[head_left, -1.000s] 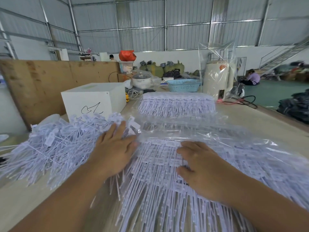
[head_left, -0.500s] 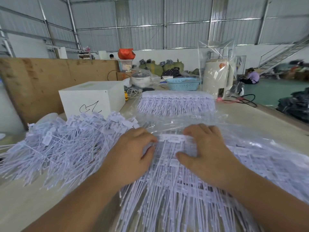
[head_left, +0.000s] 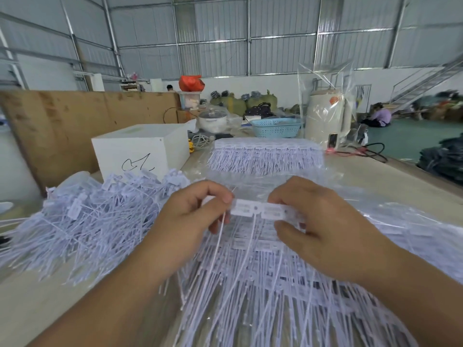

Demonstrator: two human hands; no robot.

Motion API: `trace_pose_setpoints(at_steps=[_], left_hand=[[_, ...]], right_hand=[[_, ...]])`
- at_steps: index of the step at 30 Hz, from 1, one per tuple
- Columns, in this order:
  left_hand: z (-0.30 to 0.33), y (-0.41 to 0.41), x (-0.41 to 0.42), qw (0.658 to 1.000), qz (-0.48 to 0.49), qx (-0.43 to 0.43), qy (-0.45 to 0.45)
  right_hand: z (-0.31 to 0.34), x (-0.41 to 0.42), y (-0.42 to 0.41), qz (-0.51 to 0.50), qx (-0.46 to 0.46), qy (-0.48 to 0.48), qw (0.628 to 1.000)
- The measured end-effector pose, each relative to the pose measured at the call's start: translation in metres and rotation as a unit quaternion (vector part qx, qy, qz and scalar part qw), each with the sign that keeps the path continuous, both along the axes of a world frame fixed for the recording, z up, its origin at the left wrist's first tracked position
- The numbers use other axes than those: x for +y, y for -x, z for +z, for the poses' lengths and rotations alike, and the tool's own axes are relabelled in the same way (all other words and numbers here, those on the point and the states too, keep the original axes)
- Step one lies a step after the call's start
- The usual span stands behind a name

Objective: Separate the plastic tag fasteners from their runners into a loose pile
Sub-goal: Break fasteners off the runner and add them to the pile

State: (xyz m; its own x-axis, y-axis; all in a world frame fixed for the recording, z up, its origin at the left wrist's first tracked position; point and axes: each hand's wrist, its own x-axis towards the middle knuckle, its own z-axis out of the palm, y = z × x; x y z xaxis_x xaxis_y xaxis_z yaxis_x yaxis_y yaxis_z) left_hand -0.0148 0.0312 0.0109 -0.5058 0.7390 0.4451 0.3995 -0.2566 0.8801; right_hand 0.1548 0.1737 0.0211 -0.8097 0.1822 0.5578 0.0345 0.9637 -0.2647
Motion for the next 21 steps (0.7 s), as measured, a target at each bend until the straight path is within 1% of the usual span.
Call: trace_pose_setpoints(at_steps=[2,5,8,10,13,15,17,21], left_hand=[[0.003,-0.006,-0.001,0.999,-0.026,-0.041,0.005],[0.005,-0.016,0.0,0.985,-0.056,-0.162,-0.028],[0.005,-0.026,0.005,0.966,-0.071,-0.247,-0.019],[0.004,-0.028,0.006,0.966,-0.068,-0.251,0.003],[0.002,-0.025,0.004,0.982,-0.032,-0.184,0.035],[0.001,-0.024,0.005,0.986,0.005,-0.163,0.027],[0.002,-0.028,0.009,0.983,0.04,-0.181,-0.004],[0.007,-0.04,0.017,0.95,0.053,-0.298,-0.072]], right_hand=[[0.003,0.003,-0.001,0.031,-0.02,0.053,0.998],[0.007,0.006,-0.001,0.071,-0.017,0.162,0.984],[0.008,0.009,-0.001,0.094,-0.051,0.199,0.974],[0.01,0.009,-0.002,0.101,-0.08,0.225,0.966],[0.01,0.008,0.001,0.093,-0.121,0.24,0.959],[0.005,0.006,0.005,0.063,-0.102,0.223,0.967],[0.0,0.001,0.011,0.021,-0.053,0.202,0.978],[-0.005,-0.012,0.019,-0.016,0.056,0.198,0.978]])
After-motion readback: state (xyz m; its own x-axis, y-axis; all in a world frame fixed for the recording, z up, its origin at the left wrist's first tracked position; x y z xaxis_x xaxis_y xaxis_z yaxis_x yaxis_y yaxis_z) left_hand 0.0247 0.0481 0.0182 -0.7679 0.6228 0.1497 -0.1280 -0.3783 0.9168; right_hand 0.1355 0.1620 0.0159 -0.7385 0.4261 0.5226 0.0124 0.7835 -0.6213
